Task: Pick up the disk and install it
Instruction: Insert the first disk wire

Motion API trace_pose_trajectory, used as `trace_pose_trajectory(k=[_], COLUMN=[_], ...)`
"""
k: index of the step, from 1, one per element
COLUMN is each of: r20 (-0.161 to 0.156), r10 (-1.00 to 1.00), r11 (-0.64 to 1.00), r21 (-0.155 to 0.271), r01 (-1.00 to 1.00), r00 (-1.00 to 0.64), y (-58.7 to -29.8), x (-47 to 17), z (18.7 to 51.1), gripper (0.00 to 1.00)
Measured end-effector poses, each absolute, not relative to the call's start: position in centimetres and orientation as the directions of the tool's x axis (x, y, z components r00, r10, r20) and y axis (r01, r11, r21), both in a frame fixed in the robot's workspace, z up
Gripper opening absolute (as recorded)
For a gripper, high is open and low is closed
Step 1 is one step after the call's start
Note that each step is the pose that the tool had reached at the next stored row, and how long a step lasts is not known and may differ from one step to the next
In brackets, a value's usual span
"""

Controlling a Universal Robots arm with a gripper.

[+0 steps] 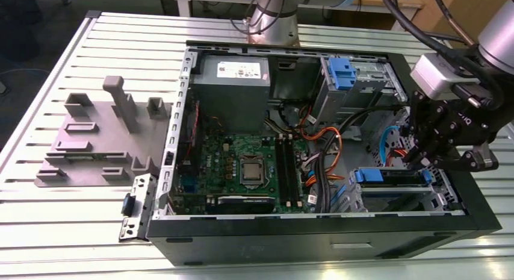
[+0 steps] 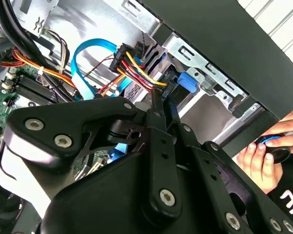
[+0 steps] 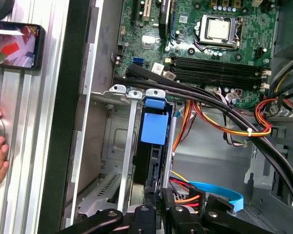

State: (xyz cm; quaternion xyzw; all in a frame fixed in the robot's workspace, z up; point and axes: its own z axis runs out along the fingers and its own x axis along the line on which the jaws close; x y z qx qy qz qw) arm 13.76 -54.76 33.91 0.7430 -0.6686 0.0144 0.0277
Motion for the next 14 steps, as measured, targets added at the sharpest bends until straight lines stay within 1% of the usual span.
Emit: trace_pose_trajectory(k=[14], r20=[0.059], r10=[-0.993], r11=[-0.103], r21=[0.017], r01=[-0.994], r00=[0.104], y=[-54.79], x=[13.45], z=[33.81], gripper=[0.18])
